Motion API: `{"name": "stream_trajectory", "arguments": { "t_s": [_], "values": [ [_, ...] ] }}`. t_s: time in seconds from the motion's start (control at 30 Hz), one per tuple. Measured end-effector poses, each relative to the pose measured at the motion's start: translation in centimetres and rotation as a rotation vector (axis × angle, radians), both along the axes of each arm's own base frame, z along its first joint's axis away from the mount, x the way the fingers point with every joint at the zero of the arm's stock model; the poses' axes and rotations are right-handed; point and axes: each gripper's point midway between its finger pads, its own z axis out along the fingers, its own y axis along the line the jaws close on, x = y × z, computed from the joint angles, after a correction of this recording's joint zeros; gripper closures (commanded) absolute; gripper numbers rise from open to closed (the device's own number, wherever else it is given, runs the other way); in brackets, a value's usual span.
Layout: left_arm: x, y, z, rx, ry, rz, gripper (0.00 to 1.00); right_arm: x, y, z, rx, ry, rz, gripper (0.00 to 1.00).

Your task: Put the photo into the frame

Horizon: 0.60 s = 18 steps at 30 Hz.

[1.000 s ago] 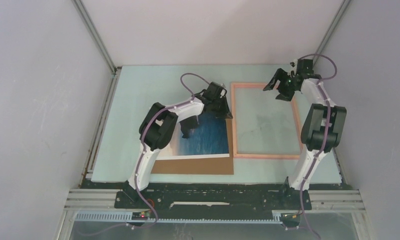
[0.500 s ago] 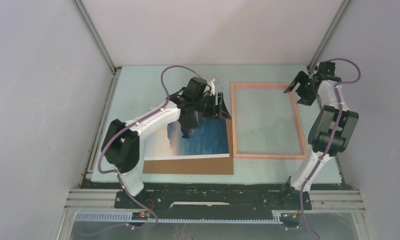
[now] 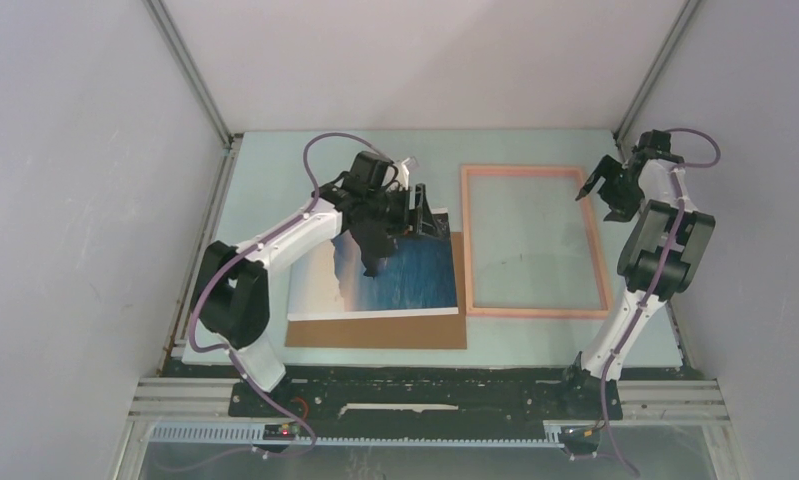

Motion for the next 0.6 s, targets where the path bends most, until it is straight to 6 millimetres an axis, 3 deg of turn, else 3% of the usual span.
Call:
{"name": "stream_trajectory", "arguments": {
  "t_s": [0.2, 0.6],
  "values": [
    [-0.1, 0.0, 0.1, -0.011, 0.008, -0.009, 0.29, 0.0, 0.4, -0.9, 0.01, 0.017, 0.012, 0.14],
    [-0.3, -0.1, 0.2, -0.017, 0.011, -0.016, 0.28, 0.2, 1.8, -2.5, 0.029, 0.045, 0.043, 0.16]
  ]
}}
